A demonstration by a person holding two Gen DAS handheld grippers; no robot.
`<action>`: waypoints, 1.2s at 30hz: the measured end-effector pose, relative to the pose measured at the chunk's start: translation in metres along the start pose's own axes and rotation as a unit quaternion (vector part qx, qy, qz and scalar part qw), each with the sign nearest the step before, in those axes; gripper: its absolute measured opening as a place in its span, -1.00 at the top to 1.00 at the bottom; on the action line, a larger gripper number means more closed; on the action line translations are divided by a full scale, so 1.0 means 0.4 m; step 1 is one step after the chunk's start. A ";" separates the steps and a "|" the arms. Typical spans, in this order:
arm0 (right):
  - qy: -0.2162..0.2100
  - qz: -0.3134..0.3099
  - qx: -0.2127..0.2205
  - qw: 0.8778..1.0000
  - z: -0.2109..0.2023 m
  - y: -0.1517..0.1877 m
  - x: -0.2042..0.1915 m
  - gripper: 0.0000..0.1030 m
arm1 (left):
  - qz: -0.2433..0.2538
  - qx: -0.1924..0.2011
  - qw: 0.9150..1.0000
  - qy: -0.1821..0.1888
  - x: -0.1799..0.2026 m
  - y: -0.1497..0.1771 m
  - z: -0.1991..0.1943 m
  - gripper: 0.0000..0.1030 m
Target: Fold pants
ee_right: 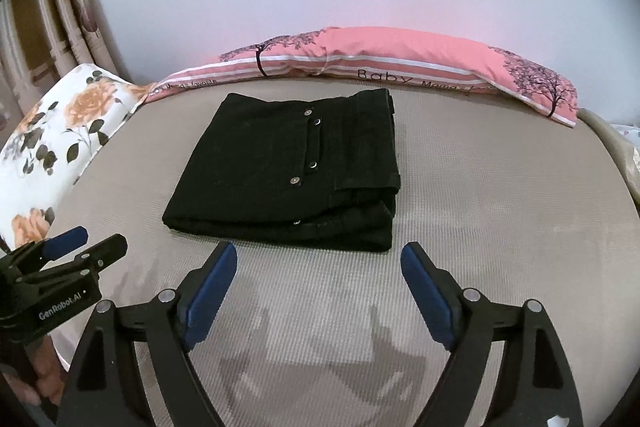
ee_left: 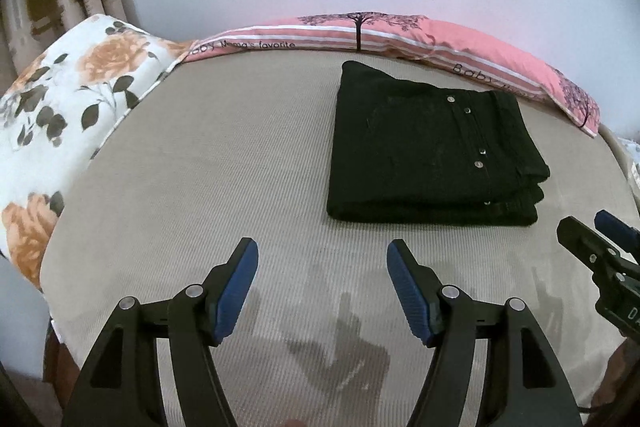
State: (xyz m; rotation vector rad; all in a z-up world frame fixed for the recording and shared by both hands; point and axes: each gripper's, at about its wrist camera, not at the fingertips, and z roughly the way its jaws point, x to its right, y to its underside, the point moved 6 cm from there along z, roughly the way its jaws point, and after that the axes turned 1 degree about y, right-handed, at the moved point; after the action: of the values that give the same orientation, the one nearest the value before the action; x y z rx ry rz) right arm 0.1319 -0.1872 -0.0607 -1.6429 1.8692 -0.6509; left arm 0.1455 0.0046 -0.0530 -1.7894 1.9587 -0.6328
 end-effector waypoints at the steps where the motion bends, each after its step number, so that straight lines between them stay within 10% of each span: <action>1: -0.001 0.002 -0.001 1.000 -0.003 0.007 -0.001 -0.63 | 0.001 0.001 1.000 0.001 0.002 0.005 -0.003 -0.31; 36: 0.001 -0.011 -0.020 1.000 -0.007 0.075 -0.026 -0.64 | 0.012 -0.007 1.000 0.004 0.038 0.049 -0.002 -0.31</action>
State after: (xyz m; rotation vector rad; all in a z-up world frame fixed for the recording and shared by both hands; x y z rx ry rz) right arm 0.1094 -0.1728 -0.0782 -1.6894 1.8793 -0.6283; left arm 0.1278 -0.0090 -0.0635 -1.7713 1.9912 -0.6219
